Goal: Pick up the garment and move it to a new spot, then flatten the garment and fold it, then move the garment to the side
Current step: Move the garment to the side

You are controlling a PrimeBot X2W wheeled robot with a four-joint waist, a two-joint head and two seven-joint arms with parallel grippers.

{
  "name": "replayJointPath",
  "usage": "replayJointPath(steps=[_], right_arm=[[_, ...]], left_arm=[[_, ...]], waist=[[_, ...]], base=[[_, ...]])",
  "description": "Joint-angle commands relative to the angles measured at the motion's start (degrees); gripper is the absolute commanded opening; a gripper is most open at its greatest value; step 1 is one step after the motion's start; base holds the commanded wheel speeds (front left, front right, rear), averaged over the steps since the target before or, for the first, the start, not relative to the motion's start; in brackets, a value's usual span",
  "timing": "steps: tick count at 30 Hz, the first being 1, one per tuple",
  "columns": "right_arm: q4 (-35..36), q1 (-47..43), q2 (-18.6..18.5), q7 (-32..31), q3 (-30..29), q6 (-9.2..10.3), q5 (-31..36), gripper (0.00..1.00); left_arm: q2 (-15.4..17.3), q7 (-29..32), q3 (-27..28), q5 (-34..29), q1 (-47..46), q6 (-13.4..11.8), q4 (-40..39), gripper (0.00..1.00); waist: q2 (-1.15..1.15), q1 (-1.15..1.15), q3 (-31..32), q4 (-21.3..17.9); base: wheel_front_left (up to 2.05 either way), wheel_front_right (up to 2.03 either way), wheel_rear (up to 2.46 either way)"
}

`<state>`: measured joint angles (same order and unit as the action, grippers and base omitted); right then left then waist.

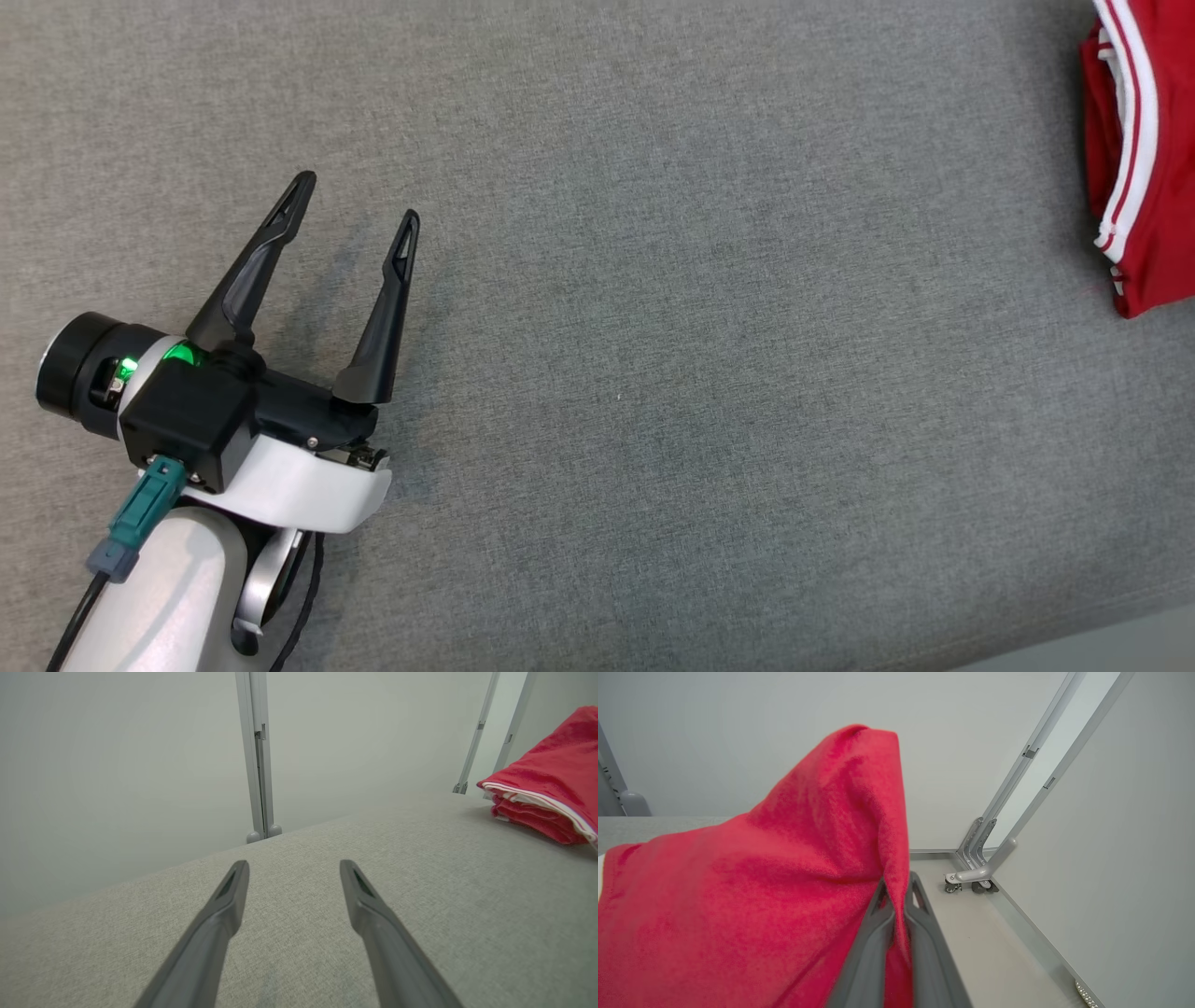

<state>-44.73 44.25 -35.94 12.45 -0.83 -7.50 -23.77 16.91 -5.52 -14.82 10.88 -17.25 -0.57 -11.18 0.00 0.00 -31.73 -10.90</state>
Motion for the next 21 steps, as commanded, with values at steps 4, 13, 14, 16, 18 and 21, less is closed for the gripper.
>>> replayJointPath(steps=[4,13,14,16,18,21], right_arm=[[-3.20,1.50,1.66,1.70,-1.92,0.01,0.62,1.00],[-2.27,-2.53,6.60,2.83,-4.38,0.01,1.13,1.00],[-1.24,-3.39,7.29,2.81,-4.82,0.01,1.12,1.00],[1.47,-5.54,9.18,2.78,-5.59,0.01,1.22,1.00],[4.22,-7.98,11.35,2.74,-6.25,0.01,1.74,1.00],[8.52,-11.39,14.35,2.75,-6.82,0.01,2.69,1.00]], left_arm=[[0.98,0.69,0.30,-0.43,-1.14,-0.27,-1.07,1.00],[0.99,0.55,0.04,0.34,1.00,-0.91,-0.21,1.00],[0.92,0.43,0.01,0.44,1.36,-0.96,0.00,1.00],[0.76,0.19,0.02,0.88,1.96,-1.18,0.59,1.00],[0.43,-0.39,0.12,1.21,2.77,-1.45,1.29,1.00],[-0.22,-1.22,0.30,1.95,4.08,-2.06,2.43,1.00]], waist=[[0.00,0.00,-1.24,-0.78],[0.00,0.00,1.74,-2.52],[0.00,0.00,2.28,-2.67],[0.00,0.00,3.56,-2.86],[0.00,0.00,5.09,-2.80],[0.00,0.00,7.59,-2.23]], base=[[0.00,0.00,0.00],[0.00,0.00,0.00],[0.00,0.00,0.00],[0.00,0.00,0.00],[0.00,0.00,0.00],[0.00,0.00,0.00]])
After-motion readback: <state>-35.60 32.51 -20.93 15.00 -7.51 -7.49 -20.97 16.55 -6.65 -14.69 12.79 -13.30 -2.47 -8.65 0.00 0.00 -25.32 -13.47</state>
